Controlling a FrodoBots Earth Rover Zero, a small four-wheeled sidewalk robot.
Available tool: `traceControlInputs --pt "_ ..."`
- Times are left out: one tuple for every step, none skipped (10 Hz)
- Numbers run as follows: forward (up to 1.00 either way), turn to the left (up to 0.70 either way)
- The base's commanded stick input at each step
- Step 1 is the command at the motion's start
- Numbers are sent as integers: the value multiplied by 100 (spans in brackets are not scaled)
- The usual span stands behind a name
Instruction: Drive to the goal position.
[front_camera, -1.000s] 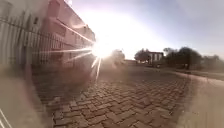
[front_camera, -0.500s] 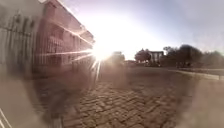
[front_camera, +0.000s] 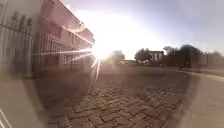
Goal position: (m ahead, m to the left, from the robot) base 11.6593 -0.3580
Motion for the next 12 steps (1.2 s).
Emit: traceControlInputs --pt "100 0" --pt "100 0" --pt "100 0" --pt "100 0" --pt "100 0" --pt "100 0" --pt "100 0" --pt "100 0" --pt "100 0" --pt "100 0" --pt "100 0" --pt "100 0"
